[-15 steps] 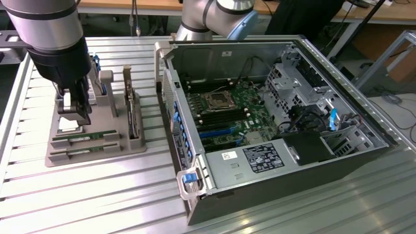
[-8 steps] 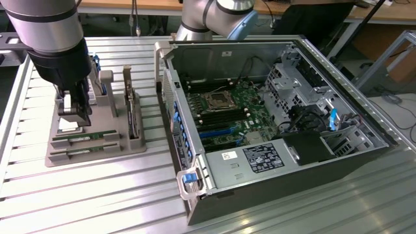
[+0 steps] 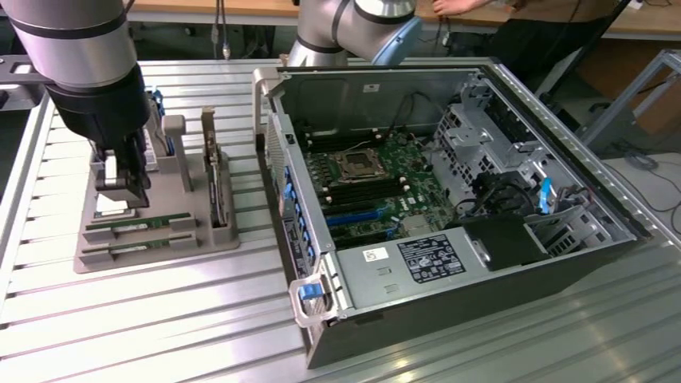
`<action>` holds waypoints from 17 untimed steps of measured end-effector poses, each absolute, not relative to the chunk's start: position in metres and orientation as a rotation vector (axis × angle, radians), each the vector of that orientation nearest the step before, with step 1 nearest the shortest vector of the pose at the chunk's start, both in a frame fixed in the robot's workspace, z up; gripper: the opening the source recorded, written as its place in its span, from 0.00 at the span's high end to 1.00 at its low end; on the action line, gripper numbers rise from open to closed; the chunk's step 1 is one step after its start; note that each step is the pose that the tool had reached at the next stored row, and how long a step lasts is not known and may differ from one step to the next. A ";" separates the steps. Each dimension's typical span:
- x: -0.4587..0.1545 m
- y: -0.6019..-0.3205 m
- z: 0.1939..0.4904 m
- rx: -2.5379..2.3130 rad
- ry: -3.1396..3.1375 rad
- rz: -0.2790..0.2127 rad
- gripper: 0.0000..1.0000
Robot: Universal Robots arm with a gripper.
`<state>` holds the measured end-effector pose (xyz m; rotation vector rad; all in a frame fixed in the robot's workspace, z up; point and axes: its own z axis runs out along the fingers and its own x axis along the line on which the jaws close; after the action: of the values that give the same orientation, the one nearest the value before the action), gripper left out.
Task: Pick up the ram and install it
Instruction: 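Pick up the ram and move it above insertion slot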
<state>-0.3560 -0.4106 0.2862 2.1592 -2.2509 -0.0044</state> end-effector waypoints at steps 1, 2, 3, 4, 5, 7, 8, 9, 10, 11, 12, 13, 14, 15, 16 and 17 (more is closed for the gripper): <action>-0.356 -0.411 0.286 2.159 -2.251 -0.004 0.64; -0.356 -0.411 0.286 2.160 -2.251 -0.004 0.64; -0.356 -0.411 0.286 2.160 -2.251 -0.004 0.64; -0.356 -0.411 0.286 2.160 -2.250 -0.004 0.64; -0.356 -0.411 0.285 2.160 -2.250 -0.004 0.64; -0.356 -0.411 0.285 2.161 -2.249 -0.004 0.64; -0.356 -0.411 0.285 2.161 -2.249 -0.004 0.64; -0.356 -0.411 0.285 2.161 -2.249 -0.004 0.64; -0.356 -0.411 0.284 2.161 -2.249 -0.004 0.64; -0.356 -0.411 0.284 2.161 -2.249 -0.004 0.64; -0.356 -0.411 0.284 2.161 -2.249 -0.004 0.64; -0.356 -0.411 0.284 2.161 -2.249 -0.004 0.64; -0.356 -0.411 0.284 2.162 -2.249 -0.004 0.64; -0.356 -0.411 0.283 2.162 -2.249 -0.004 0.64; -0.356 -0.411 0.283 2.162 -2.249 -0.004 0.64; -0.356 -0.411 0.283 2.162 -2.248 -0.004 0.64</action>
<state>-0.3560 -0.4106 0.2831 2.1619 -2.2484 -0.0044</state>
